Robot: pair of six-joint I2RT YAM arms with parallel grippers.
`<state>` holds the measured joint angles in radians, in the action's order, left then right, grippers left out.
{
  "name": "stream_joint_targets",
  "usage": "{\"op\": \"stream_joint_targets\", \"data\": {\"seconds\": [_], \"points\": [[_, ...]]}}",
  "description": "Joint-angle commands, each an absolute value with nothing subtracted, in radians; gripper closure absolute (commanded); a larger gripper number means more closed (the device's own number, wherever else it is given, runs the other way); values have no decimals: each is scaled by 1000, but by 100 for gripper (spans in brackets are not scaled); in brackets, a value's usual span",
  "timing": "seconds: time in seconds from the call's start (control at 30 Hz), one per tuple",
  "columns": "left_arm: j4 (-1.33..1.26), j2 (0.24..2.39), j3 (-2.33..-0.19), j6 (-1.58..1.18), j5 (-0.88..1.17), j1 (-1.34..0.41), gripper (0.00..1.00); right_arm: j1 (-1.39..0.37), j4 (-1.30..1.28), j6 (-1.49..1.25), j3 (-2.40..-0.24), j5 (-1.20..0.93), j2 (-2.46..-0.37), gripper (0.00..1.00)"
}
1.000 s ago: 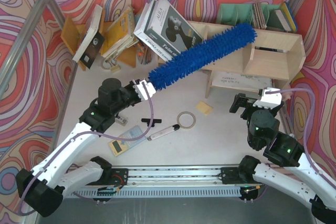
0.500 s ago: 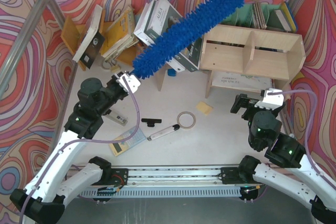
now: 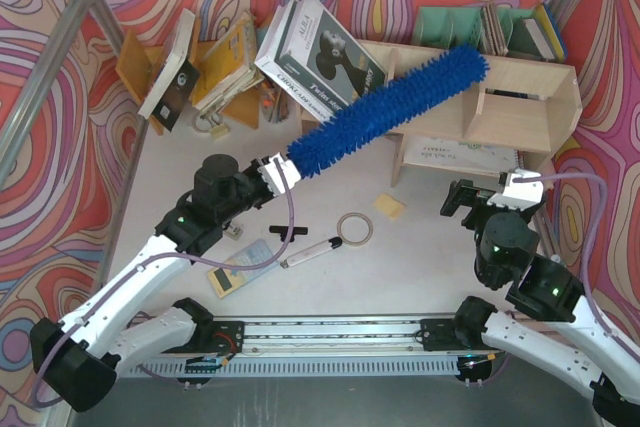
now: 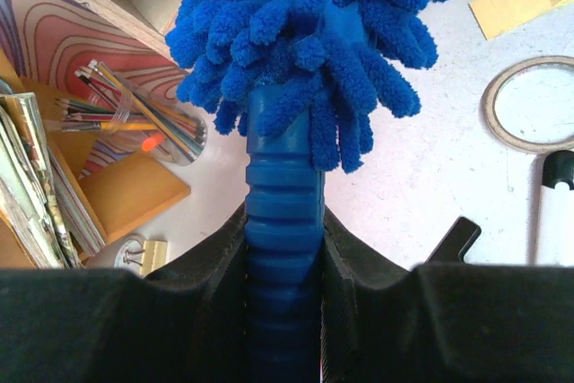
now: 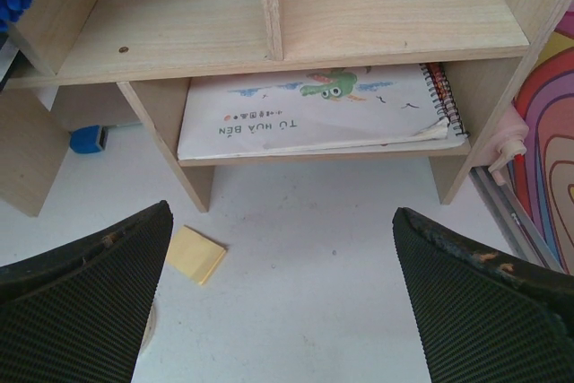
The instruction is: Dust the bookshelf with a duster
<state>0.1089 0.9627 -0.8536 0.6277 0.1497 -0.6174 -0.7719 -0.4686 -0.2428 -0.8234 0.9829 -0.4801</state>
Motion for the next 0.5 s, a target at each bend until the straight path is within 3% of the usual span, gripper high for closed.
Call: {"op": "stream_joint_targets", "data": {"seconds": [0.0,0.47], "points": [[29,950,-866,610,131,-617,100,-773,-445,-235,-815,988,-460,3],[105,861,-1039,712,36,-572,100,-773,-441,-233,-815,977,-458,3]]}}
